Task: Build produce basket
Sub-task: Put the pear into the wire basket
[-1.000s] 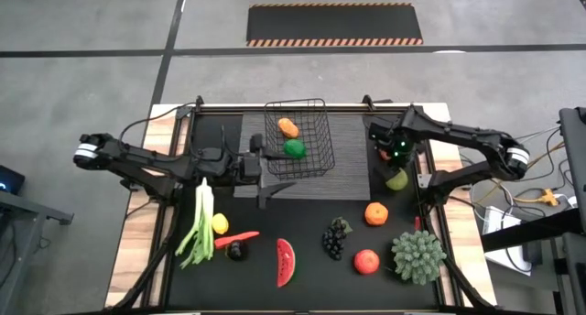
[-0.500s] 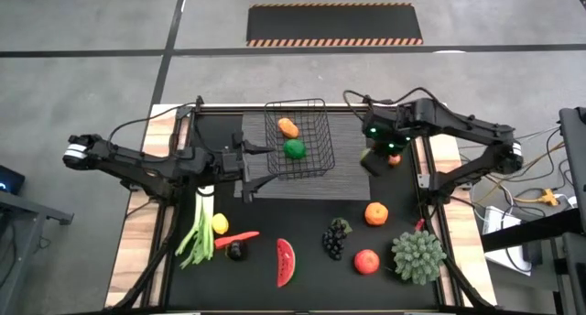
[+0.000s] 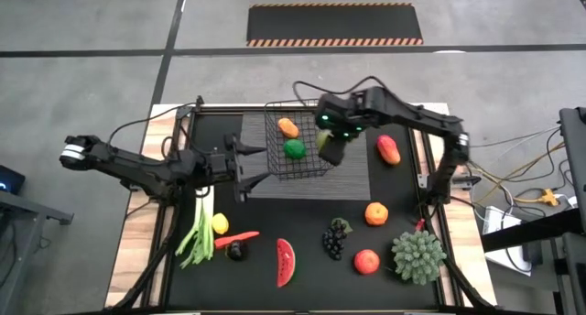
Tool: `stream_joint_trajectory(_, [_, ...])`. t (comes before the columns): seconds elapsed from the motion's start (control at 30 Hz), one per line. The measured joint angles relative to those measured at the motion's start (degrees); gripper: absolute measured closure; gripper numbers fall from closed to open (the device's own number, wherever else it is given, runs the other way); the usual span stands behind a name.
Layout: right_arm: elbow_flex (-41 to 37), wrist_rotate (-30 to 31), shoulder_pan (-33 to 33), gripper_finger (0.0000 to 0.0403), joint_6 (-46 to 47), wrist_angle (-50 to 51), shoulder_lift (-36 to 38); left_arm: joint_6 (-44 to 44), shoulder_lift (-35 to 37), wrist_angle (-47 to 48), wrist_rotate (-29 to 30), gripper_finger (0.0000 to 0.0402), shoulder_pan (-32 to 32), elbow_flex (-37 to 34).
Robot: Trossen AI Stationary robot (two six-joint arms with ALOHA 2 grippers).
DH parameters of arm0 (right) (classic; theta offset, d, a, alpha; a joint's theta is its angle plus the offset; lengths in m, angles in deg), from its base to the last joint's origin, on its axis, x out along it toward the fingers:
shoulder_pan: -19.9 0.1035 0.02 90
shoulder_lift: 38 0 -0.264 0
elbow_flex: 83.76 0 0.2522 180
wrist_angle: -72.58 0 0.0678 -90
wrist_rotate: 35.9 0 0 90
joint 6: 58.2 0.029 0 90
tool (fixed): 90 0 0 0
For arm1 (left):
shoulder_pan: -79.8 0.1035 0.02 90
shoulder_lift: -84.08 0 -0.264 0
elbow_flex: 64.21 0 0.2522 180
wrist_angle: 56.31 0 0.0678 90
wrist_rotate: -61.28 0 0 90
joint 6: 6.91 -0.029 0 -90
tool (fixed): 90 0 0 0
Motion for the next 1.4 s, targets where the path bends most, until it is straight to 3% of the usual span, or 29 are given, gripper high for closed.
stream_joint_trajectory(0.2, [9.3, 5.6, -1.9, 0.0269, -7.1, -0.6, -9.6, 0.1, 1.6, -0.2, -0.1, 0.0116, 0.0, -1.4])
stream_joint_trajectory(0.43, [16.9, 6.0, -6.1, 0.0268, -13.0, -1.5, -18.9, 2.0, 2.3, -0.3, -0.1, 0.0116, -0.2, -1.6])
stream_joint_trajectory(0.8, [16.6, 5.9, -11.4, 0.0268, -19.9, -7.0, -27.0, 2.0, 2.2, -0.2, -0.1, 0.0116, -0.2, -1.6])
stream_joint_trajectory(1.13, [16.6, 5.9, -14.5, 0.0266, -19.9, -7.7, -31.4, 2.0, 2.2, -0.2, -0.1, 0.0116, -0.3, -1.6])
stream_joint_trajectory(1.4, [16.4, 5.9, -15.0, 0.0209, -19.3, -10.2, -32.4, 2.0, 2.2, -0.5, -0.1, 0.0116, -0.3, -1.6])
